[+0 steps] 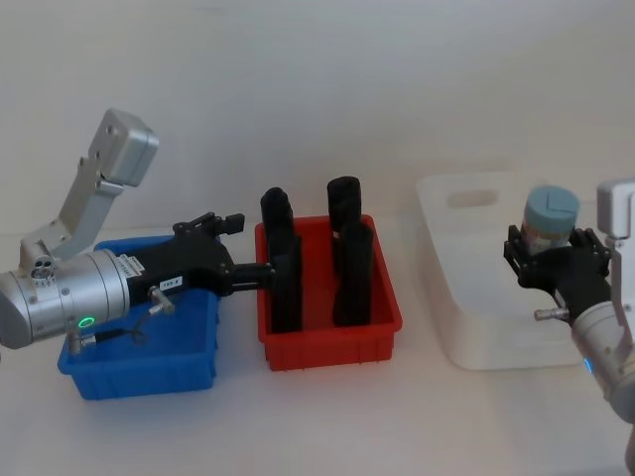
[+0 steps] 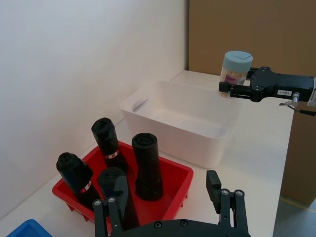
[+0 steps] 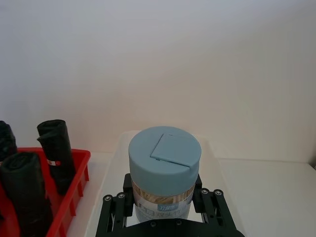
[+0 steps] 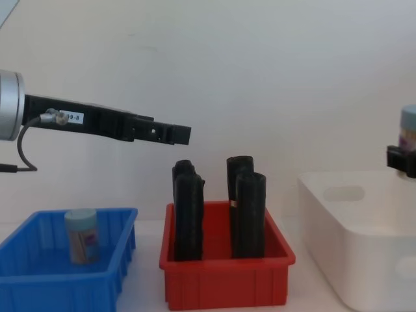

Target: Pick the cotton swabs from the blue box and place them into the white box.

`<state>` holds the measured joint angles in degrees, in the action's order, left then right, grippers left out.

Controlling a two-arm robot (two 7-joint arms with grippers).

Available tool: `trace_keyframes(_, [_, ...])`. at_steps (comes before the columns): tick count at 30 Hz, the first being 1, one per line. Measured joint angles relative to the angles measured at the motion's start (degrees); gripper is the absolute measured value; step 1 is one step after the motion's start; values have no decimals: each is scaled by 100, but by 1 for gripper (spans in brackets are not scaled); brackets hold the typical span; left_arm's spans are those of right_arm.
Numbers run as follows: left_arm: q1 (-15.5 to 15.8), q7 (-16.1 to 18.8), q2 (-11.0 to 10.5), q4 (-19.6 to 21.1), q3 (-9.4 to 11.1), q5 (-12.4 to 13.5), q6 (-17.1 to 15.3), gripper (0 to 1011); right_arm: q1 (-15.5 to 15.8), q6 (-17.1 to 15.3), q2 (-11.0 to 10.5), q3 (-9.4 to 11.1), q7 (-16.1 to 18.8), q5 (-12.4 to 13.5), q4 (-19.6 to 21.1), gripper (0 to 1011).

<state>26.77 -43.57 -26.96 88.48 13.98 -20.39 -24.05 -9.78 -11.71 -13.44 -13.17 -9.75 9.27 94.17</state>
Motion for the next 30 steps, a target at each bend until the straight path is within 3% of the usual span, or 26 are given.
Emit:
trace_keyframes(20, [0, 0, 0, 0, 0, 0, 0, 1004, -569, 428, -39, 299, 270, 141, -1063, 660])
trace_keyframes(30, [0, -1, 0, 0, 0, 0, 0, 1004, -986, 592, 19, 348, 580, -19, -1770, 660])
